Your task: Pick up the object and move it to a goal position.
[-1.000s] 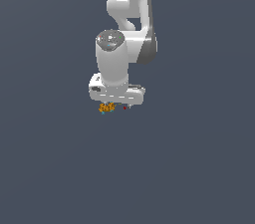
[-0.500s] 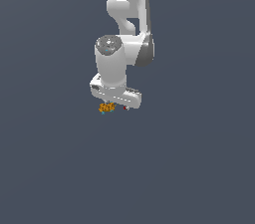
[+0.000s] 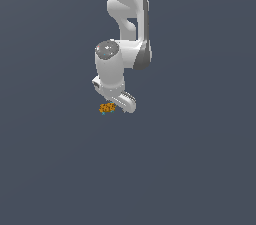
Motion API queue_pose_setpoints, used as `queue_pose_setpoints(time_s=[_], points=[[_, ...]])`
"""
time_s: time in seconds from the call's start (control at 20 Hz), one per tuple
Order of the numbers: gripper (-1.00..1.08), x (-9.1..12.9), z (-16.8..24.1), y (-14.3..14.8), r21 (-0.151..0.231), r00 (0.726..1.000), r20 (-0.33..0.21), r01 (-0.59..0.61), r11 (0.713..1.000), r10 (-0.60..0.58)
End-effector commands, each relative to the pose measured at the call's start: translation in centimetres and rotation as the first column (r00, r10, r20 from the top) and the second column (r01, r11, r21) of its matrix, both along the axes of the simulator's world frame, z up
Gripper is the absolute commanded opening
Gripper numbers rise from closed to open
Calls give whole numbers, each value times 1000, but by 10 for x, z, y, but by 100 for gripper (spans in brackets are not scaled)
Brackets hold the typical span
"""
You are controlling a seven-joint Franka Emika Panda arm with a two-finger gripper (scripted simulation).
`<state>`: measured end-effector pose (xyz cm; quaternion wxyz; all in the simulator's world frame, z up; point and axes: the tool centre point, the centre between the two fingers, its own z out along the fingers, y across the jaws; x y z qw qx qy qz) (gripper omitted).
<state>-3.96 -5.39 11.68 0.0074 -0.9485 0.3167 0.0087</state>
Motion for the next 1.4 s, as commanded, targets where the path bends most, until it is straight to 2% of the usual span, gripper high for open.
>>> queue_pose_setpoints(time_s=[0.0, 0.15, 0.35, 0.75, 1.05, 1.35], points=[[100, -6, -6, -3, -1, 997, 0, 81, 997, -81], [100, -13, -14, -6, -2, 984, 0, 175, 984, -175], [100, -22, -23, -11, -5, 954, 0, 299, 954, -299], [100, -41, -40, -21, -13, 856, 4, 517, 856, -517], [100, -51, -47, -26, -17, 789, 9, 615, 789, -614], [100, -56, -51, -29, -19, 751, 11, 660, 751, -660]])
